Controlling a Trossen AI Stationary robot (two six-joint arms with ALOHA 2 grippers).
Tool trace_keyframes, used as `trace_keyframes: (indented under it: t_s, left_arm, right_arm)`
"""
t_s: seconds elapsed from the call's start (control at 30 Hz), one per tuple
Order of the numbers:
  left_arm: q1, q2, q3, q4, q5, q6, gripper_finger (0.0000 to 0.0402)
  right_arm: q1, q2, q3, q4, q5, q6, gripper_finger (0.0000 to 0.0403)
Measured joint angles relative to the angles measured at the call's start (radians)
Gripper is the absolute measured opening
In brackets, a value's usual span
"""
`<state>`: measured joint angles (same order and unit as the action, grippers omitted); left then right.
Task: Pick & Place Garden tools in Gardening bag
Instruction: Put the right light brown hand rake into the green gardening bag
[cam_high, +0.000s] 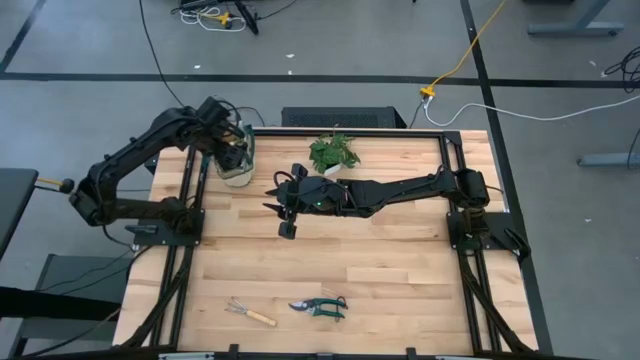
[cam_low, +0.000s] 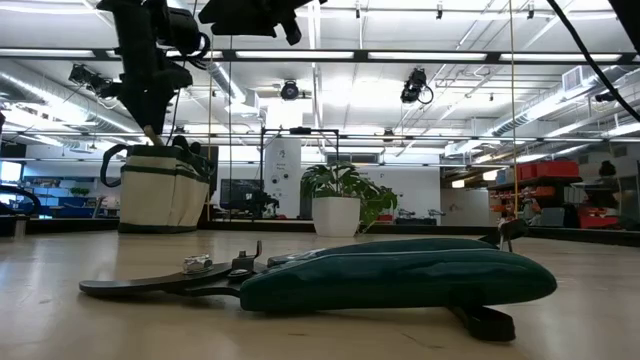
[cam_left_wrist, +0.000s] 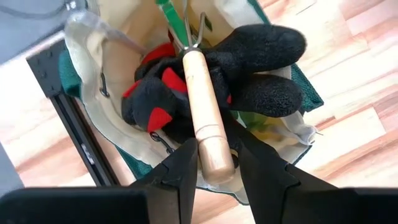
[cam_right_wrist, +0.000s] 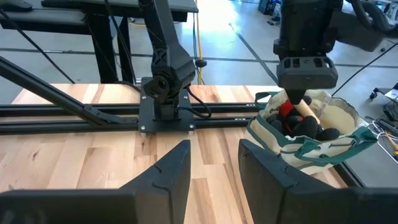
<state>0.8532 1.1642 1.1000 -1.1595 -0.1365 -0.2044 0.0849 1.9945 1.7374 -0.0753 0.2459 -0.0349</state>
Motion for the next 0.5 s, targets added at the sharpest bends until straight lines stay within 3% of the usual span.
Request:
trace_keyframes:
  t_s: [0.5]
  left_arm:
    - [0.000, -0.097, 0.001, 0.045, -0.008, 0.001, 0.0122]
  right_arm:
    - [0.000, 0.000, 0.000, 0.005, 0.000, 0.006, 0.0135]
